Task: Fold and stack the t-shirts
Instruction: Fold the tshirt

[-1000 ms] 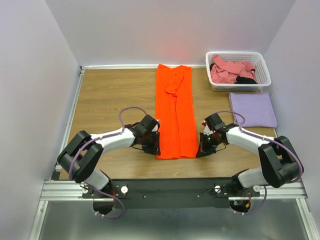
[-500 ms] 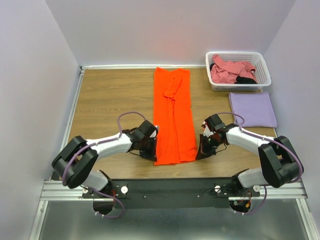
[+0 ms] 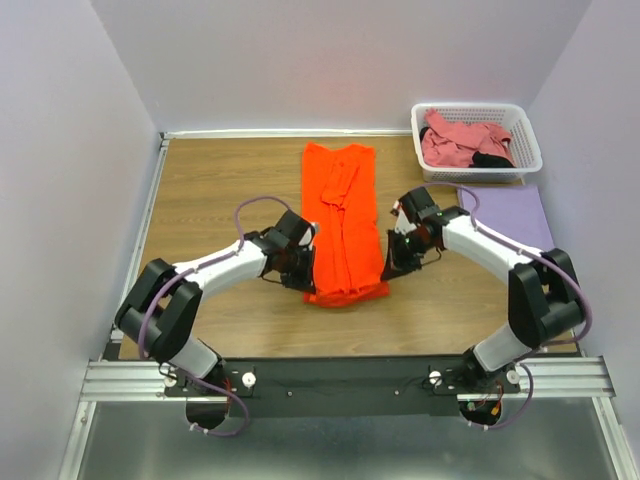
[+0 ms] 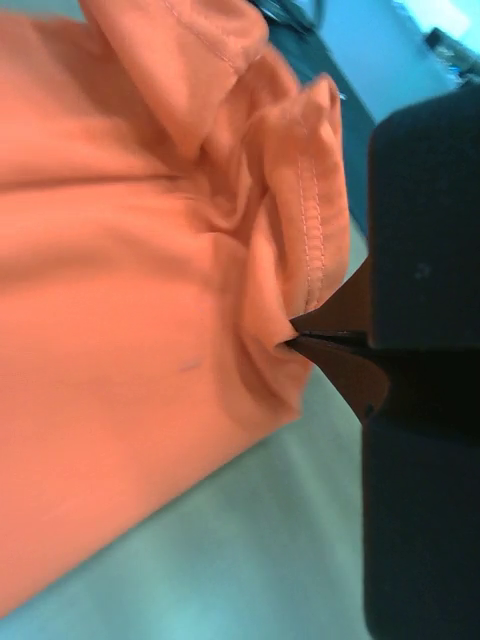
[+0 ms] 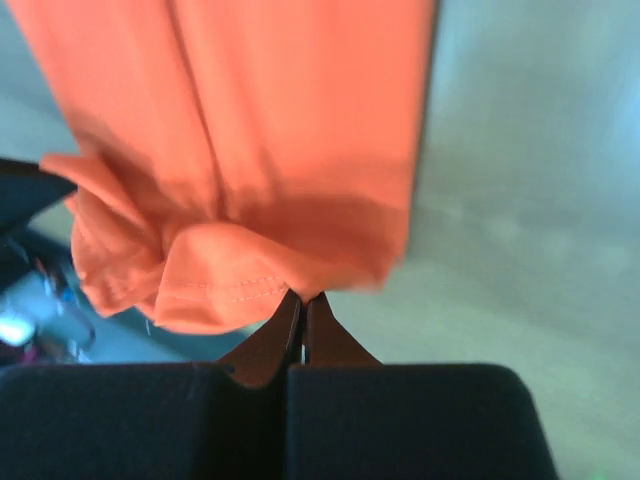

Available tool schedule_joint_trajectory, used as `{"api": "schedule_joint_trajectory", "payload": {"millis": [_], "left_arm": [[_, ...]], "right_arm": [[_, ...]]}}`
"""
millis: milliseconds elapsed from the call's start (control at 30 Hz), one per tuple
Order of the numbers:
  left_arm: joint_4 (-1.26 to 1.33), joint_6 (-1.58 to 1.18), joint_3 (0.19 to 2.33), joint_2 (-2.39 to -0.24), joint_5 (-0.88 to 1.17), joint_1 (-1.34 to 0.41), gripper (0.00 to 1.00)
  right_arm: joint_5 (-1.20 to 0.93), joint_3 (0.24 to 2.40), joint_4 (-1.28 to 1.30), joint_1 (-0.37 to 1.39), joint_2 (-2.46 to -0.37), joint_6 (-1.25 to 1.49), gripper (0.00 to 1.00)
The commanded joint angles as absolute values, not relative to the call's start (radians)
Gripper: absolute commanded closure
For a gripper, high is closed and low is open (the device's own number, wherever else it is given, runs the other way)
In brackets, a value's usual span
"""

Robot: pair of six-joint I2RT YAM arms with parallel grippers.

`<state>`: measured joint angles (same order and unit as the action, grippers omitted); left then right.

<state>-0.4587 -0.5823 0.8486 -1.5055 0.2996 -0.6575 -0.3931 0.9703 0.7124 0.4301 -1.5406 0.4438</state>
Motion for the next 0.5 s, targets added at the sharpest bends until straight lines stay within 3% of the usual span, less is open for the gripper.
{"api": "schedule_joint_trajectory", "payload": {"millis": [0,467], "left_arm": [[-0.424,-0.474,0.949,-1.561,0.307,-0.568,1.0],[-0.348,-0.342,1.239,-1.788,0.293,-0.35,1.0]], "right_arm": [[-0.253,1.115,0.715,0.413,-1.649,0.371,1.0],[-0.149,1.479,0.631,0.351,-1.919,0.31,1.0]]}}
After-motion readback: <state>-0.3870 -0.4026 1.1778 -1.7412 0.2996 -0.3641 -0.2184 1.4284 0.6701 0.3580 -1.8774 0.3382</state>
